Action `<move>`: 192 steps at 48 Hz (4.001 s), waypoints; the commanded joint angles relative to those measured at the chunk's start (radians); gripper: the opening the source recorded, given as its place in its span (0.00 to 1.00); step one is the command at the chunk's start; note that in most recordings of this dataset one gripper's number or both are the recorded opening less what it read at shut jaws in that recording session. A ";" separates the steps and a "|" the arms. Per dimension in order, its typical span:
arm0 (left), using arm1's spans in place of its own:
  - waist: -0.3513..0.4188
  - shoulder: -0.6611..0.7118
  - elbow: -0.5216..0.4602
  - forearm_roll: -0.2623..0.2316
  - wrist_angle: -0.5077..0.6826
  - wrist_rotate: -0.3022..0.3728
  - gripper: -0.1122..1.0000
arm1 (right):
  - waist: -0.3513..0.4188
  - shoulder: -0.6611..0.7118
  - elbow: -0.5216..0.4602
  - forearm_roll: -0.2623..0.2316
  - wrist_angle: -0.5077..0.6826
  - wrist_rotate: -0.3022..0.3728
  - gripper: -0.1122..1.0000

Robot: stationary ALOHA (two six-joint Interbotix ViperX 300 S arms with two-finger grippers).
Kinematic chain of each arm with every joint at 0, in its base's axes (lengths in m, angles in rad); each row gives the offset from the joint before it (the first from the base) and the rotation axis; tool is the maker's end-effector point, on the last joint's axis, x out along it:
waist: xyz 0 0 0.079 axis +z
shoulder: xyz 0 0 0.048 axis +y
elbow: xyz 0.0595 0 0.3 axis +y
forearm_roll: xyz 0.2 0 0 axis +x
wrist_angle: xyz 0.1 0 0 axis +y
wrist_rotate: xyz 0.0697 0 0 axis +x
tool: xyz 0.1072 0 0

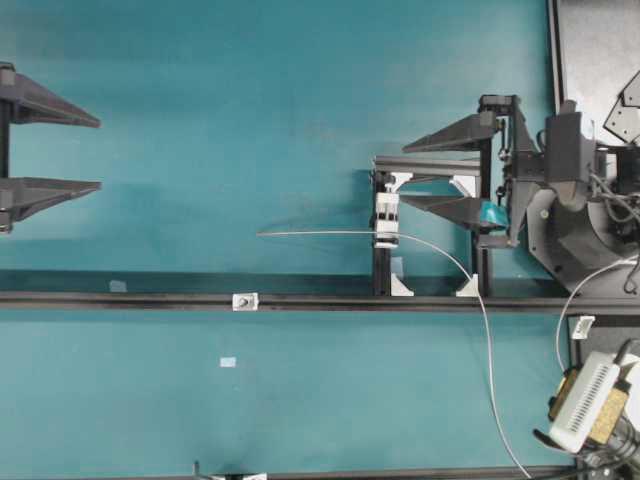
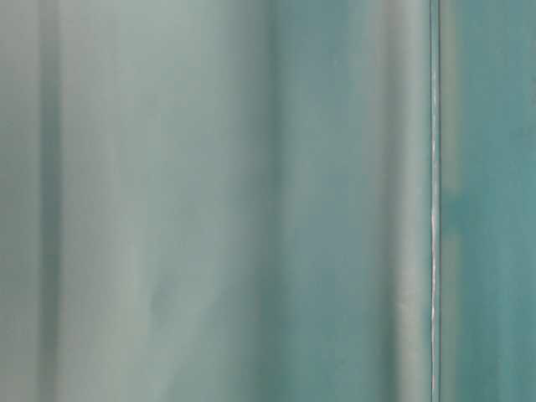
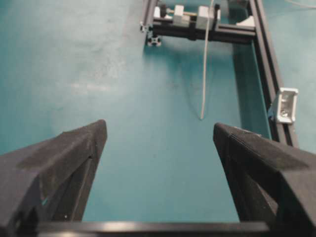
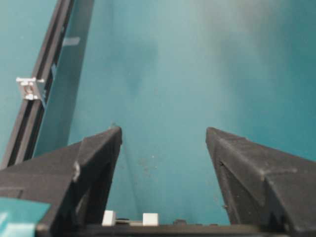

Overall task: Insert the wire into the hole on the right side and pull it with the left arm.
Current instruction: 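Move the right gripper down over the white wire near the fixture, then close the right gripper on the white wire's end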

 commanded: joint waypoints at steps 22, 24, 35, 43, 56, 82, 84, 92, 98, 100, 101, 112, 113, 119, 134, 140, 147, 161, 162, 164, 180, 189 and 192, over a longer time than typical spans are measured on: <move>0.005 0.204 -0.084 -0.003 -0.032 -0.005 0.83 | 0.035 0.267 -0.141 0.003 -0.005 0.003 0.80; 0.005 0.218 -0.087 -0.003 -0.034 -0.005 0.83 | 0.041 0.290 -0.152 0.002 -0.005 0.003 0.80; 0.005 0.276 -0.115 -0.005 -0.032 -0.005 0.83 | 0.069 0.397 -0.209 0.003 -0.003 0.003 0.80; 0.005 0.311 -0.130 -0.003 -0.029 -0.006 0.83 | 0.077 0.443 -0.233 0.002 0.009 0.005 0.80; 0.005 0.350 -0.147 -0.005 -0.028 -0.005 0.83 | 0.077 0.520 -0.268 0.002 0.026 0.060 0.80; 0.011 0.353 -0.149 -0.005 -0.028 -0.005 0.83 | 0.078 0.664 -0.345 0.002 0.028 0.061 0.79; 0.011 0.354 -0.149 -0.005 -0.029 -0.005 0.83 | 0.078 0.675 -0.351 0.002 0.026 0.061 0.80; 0.012 0.353 -0.149 -0.005 -0.029 -0.005 0.83 | 0.078 0.709 -0.370 0.003 0.026 0.063 0.80; 0.014 0.353 -0.149 -0.005 -0.029 -0.005 0.83 | 0.078 0.729 -0.382 0.002 0.021 0.063 0.80; 0.012 0.353 -0.149 -0.005 -0.029 -0.003 0.83 | 0.078 0.735 -0.387 0.002 0.021 0.063 0.80; 0.012 0.353 -0.149 -0.005 -0.029 -0.005 0.83 | 0.078 0.738 -0.388 0.003 0.021 0.063 0.80; 0.014 0.353 -0.149 -0.005 -0.028 -0.005 0.83 | 0.078 0.769 -0.407 0.002 0.021 0.061 0.79; 0.012 0.353 -0.150 -0.003 -0.028 -0.003 0.83 | 0.077 0.770 -0.407 0.002 0.021 0.061 0.80; 0.012 0.354 -0.149 -0.005 -0.028 -0.003 0.83 | 0.074 0.773 -0.405 0.002 0.021 0.061 0.79; 0.012 0.354 -0.149 -0.005 -0.028 -0.003 0.83 | 0.074 0.773 -0.407 0.002 0.021 0.061 0.79; 0.012 0.353 -0.149 -0.003 -0.028 -0.003 0.83 | 0.072 0.773 -0.407 0.002 0.020 0.061 0.75; 0.012 0.353 -0.149 -0.005 -0.029 -0.005 0.83 | 0.074 0.773 -0.407 0.002 0.020 0.061 0.65; 0.012 0.353 -0.149 -0.003 -0.028 -0.005 0.83 | 0.072 0.772 -0.405 0.002 0.020 0.055 0.19; 0.012 0.353 -0.149 -0.005 -0.028 -0.005 0.83 | 0.072 0.772 -0.405 0.002 0.020 0.055 0.16; 0.012 0.353 -0.149 -0.005 -0.028 -0.005 0.83 | 0.074 0.772 -0.405 0.002 0.020 0.055 0.12; 0.012 0.353 -0.149 -0.005 -0.028 -0.005 0.83 | 0.072 0.739 -0.397 -0.002 0.025 0.054 0.12; 0.014 0.353 -0.150 -0.003 -0.028 -0.005 0.83 | 0.071 0.723 -0.394 -0.002 0.026 0.054 0.12; 0.014 0.353 -0.150 -0.005 -0.028 -0.005 0.83 | 0.071 0.715 -0.394 -0.002 0.026 0.054 0.12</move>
